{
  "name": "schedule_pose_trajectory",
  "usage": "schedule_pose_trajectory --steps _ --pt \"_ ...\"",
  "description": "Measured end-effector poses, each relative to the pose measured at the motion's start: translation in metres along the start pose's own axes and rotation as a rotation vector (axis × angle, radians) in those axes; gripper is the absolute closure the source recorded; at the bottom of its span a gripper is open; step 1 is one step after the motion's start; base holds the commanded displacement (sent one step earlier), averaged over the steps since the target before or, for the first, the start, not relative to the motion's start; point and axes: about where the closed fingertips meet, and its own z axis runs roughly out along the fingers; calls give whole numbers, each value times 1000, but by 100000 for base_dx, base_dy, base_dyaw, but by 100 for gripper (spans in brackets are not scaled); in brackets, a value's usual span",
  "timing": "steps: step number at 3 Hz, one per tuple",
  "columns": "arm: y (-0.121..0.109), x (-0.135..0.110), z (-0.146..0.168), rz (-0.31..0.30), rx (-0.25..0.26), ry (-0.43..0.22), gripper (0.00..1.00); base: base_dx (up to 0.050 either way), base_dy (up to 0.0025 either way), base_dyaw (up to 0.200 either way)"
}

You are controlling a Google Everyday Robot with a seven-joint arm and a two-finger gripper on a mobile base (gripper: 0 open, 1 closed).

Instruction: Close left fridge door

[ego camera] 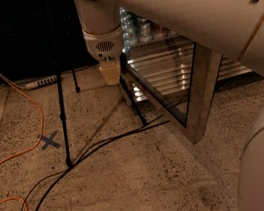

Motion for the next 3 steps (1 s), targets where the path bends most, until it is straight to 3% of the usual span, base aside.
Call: schedule_pose_trajectory --steps 2,3 --pt "0 0 0 0 0 0 100 4931 -4 74" --pt "0 0 0 0 0 0 100 3875 -242 -12393"
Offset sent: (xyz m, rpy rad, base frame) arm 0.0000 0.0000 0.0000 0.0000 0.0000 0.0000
